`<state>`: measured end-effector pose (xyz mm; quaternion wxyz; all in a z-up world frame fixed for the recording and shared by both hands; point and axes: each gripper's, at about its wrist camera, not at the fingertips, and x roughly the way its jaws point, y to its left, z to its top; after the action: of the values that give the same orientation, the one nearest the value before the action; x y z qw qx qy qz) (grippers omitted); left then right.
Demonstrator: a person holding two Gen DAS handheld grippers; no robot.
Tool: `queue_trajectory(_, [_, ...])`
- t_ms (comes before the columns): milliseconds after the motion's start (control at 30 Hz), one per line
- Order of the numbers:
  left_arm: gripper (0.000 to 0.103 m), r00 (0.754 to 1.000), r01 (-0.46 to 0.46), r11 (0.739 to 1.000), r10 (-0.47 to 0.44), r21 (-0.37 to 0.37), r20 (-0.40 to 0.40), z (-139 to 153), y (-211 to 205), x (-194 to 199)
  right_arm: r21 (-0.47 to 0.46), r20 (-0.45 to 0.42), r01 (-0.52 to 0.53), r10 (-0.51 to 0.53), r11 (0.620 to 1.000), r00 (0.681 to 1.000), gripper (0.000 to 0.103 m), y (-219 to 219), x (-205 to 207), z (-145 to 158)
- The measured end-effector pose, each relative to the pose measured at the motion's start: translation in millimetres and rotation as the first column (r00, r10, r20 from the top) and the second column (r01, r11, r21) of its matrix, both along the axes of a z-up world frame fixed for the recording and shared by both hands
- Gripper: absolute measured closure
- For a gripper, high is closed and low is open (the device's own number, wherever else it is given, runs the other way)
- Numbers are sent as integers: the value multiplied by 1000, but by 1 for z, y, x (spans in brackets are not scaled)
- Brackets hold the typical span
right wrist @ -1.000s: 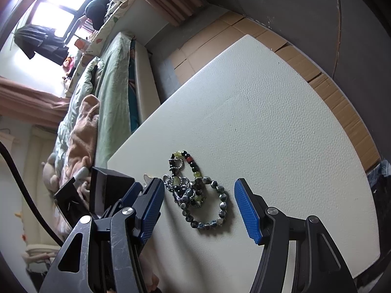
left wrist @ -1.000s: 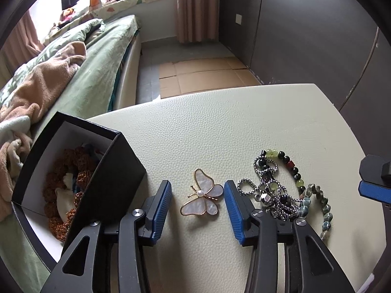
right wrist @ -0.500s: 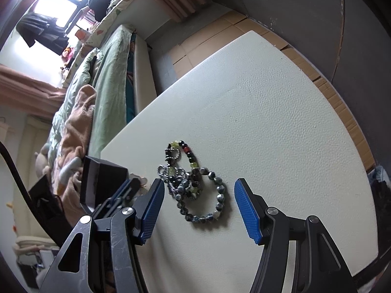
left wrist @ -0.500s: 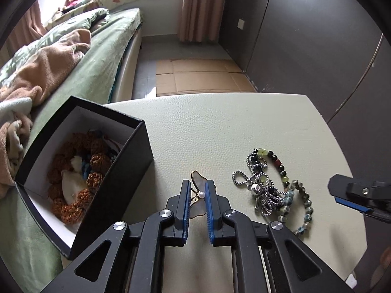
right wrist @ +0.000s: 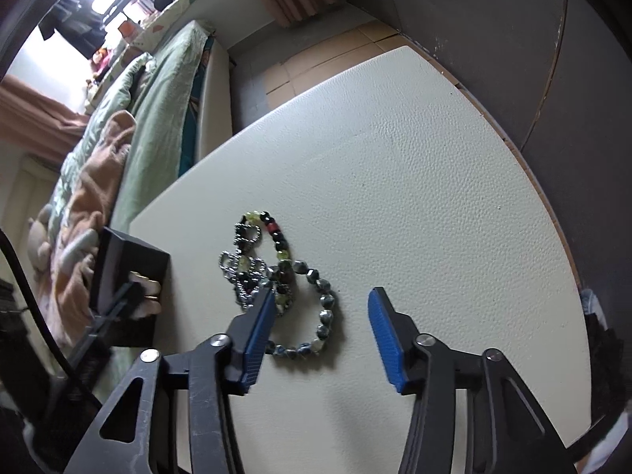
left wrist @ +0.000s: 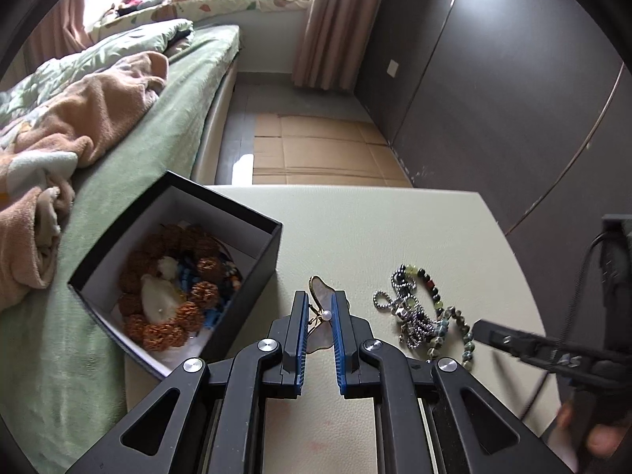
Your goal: Organize jewelry
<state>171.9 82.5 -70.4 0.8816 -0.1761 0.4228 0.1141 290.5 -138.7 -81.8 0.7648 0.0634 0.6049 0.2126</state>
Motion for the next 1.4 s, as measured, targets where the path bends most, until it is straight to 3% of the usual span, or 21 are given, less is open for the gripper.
queue_trajectory(133, [91,1000,-15,1000,15,-10,20,7,6,-7,-51,23,-29,30,998,999,56,9,-3,-4])
queue_trajectory(233, [91,999,-30,999,31,-25,34,12,14,-11,-122,65,-60,69,991,996,62,19,-8,-7])
queue_trajectory(333, [91,997,-54,998,56,-36,55,18,22,-20,-227,122,-93,123,970,985,73,32,-15,-9])
queue_trajectory(400, [91,995,-71,997,74,-43,68,22,30,-25,-289,153,-120,170,950,973,92,40,-21,-12])
queue_trajectory(433, [91,994,-81,996,84,-47,75,24,34,-28,-292,159,-129,181,948,970,92,41,-24,-12])
queue_trajectory(567, [91,987,-119,991,125,-60,97,32,51,-38,-252,200,-124,177,960,964,92,36,-29,1])
queue_trajectory(733, [91,980,-164,984,171,-76,99,33,70,-42,-105,293,-106,133,989,947,92,24,-36,40])
queue_trajectory(1000, [87,974,-201,969,213,-141,75,30,88,-41,71,338,-130,98,989,936,92,35,-47,68])
queue_trajectory(1100, [61,967,-230,957,245,-175,67,27,95,-45,129,346,-136,84,982,935,92,44,-44,75])
queue_trajectory(1133, [48,962,-247,950,265,-189,71,28,98,-49,148,349,-139,80,979,934,92,46,-45,77])
queue_trajectory(1167, [42,958,-254,947,274,-197,80,28,99,-52,160,350,-142,78,977,933,92,50,-45,79])
queue_trajectory(1400, [42,946,-293,936,313,-194,80,36,107,-67,282,357,-166,57,945,932,92,66,-50,89])
